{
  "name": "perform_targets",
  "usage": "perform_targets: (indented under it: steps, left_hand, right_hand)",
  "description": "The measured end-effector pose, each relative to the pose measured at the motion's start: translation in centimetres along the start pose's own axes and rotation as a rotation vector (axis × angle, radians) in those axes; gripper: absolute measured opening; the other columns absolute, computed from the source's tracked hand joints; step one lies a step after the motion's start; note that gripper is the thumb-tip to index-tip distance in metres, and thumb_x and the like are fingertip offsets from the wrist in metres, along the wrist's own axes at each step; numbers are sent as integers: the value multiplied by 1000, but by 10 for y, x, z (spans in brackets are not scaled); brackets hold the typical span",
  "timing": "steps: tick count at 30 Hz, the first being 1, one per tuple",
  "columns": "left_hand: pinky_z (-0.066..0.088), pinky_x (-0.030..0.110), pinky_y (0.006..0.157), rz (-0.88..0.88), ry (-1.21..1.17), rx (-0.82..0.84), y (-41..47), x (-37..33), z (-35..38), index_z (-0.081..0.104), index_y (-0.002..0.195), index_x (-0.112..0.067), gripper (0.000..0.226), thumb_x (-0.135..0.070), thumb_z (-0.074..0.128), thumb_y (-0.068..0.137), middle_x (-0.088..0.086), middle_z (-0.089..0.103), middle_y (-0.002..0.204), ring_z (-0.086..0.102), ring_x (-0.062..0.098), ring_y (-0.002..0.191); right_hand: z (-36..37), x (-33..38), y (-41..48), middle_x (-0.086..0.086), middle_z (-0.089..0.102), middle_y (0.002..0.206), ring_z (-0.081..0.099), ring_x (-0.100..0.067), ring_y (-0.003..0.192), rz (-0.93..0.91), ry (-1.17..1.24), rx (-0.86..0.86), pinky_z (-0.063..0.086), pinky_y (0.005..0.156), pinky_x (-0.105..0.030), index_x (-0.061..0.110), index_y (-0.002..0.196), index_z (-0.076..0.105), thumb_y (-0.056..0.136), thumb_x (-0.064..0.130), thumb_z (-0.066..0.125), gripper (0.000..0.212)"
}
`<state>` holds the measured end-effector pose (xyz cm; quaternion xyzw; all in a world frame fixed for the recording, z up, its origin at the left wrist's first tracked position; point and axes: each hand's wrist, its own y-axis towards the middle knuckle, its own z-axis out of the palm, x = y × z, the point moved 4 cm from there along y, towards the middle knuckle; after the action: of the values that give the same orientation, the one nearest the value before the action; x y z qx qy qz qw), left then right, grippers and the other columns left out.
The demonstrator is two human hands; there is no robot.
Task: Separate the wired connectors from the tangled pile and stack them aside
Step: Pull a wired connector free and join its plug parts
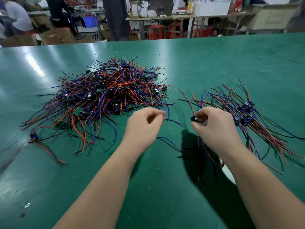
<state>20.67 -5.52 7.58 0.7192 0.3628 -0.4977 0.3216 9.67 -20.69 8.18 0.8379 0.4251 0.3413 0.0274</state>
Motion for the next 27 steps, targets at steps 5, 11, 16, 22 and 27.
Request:
perform_targets:
  steps: [5, 11, 16, 22, 27]
  left_hand:
    - [30, 43, 104, 14, 899, -276, 16, 16, -48, 60, 121, -30, 33, -20, 56, 90, 10, 43, 142, 34, 32, 128]
    - [9, 51, 113, -387, 973, -216, 25, 52, -72, 49, 130, -25, 45, -45, 54, 90, 21, 11, 155, 8, 37, 142]
    - [26, 43, 92, -265, 993, -434, 29, 46, -87, 63, 116, -26, 31, -41, 55, 90, 9, 51, 125, 38, 35, 118]
    - [48, 29, 78, 210, 207, -528, 21, 12, -71, 73, 100, -27, 16, -20, 63, 90, -6, 71, 89, 65, 14, 85]
    - [48, 17, 75, 391, -202, -362, 2, -19, -38, 72, 95, -24, 19, -7, 67, 87, -13, 71, 85, 64, 1, 78]
  right_hand:
    - [1, -7, -1, -4, 57, 110, 53, -24, 102, 82, -134, 157, 44, 85, -35, 18, 119, 56, 84, 18, 64, 36]
    - [6, -2, -5, -9, 54, 107, 56, -32, 98, 76, -277, 278, 48, 87, -39, 12, 95, 70, 89, 26, 57, 20]
    - [4, -5, -4, -11, 60, 107, 56, -30, 102, 94, -265, 273, 48, 86, -39, 9, 97, 70, 89, 28, 55, 26]
    - [0, 2, -2, -3, 62, 100, 59, -19, 93, -22, -77, 70, 42, 85, -27, 14, 104, 71, 88, 21, 60, 21]
    - [4, 14, -3, 2, 70, 72, 56, -6, 54, 208, 800, 189, 42, 55, -22, 15, 85, 71, 94, 23, 56, 20]
